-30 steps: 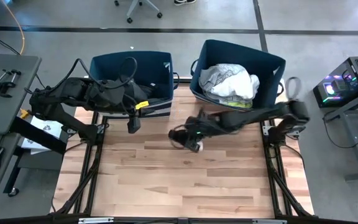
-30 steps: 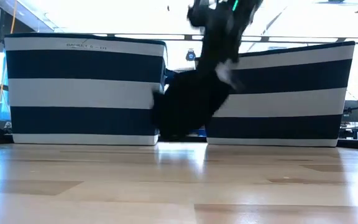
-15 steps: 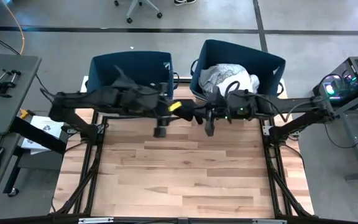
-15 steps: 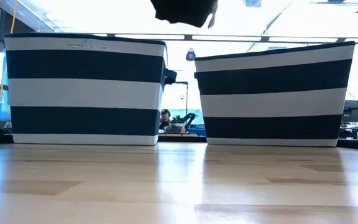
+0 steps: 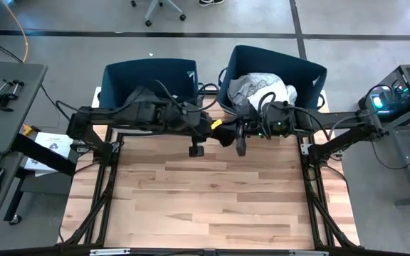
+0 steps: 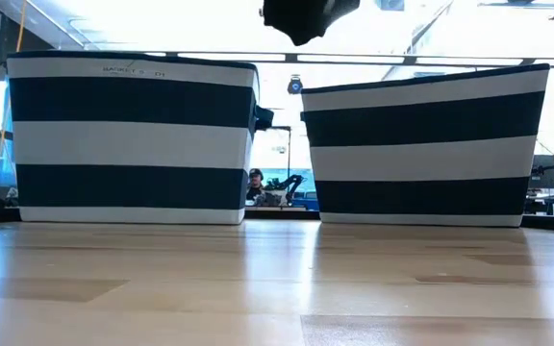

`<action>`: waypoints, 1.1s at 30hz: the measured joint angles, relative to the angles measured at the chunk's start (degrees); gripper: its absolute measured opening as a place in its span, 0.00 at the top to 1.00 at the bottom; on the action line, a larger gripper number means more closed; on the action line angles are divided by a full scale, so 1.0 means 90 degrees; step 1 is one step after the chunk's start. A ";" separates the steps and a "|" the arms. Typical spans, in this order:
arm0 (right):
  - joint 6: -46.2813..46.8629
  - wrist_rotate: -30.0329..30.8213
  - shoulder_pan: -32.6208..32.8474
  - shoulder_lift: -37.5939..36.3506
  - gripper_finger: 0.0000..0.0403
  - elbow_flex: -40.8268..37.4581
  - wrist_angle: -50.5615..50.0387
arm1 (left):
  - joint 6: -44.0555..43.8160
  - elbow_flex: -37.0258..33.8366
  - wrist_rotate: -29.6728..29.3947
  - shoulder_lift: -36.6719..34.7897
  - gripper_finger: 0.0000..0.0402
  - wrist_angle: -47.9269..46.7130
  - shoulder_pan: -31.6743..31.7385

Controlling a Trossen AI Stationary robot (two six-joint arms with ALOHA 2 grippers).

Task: Sort clothes
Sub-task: Put the black underwear into the left laundry bin

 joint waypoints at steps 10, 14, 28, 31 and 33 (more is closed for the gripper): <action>0.0989 0.0051 -0.0109 -0.0416 0.67 0.0005 0.0080 | -0.0342 -0.0004 -0.1303 -0.1000 0.99 -0.0385 -0.0009; 0.0976 0.0056 -0.0215 -0.0674 0.62 0.0005 0.0068 | -0.0651 -0.0002 -0.2277 -0.1651 0.99 -0.1138 0.0433; 0.1007 0.0051 -0.0266 -0.0692 0.62 0.0007 -0.0177 | -0.2271 -0.0980 -0.1518 -0.1898 0.77 -0.3450 0.3883; 0.1129 0.0048 -0.0183 -0.0697 0.62 0.0007 -0.0426 | -0.2192 -0.1044 -0.1191 -0.1898 0.62 -0.3486 0.4333; 0.1186 0.0031 -0.0130 -0.0695 0.62 0.0007 -0.0596 | -0.2086 -0.0955 -0.0766 -0.1931 0.53 -0.3522 0.4514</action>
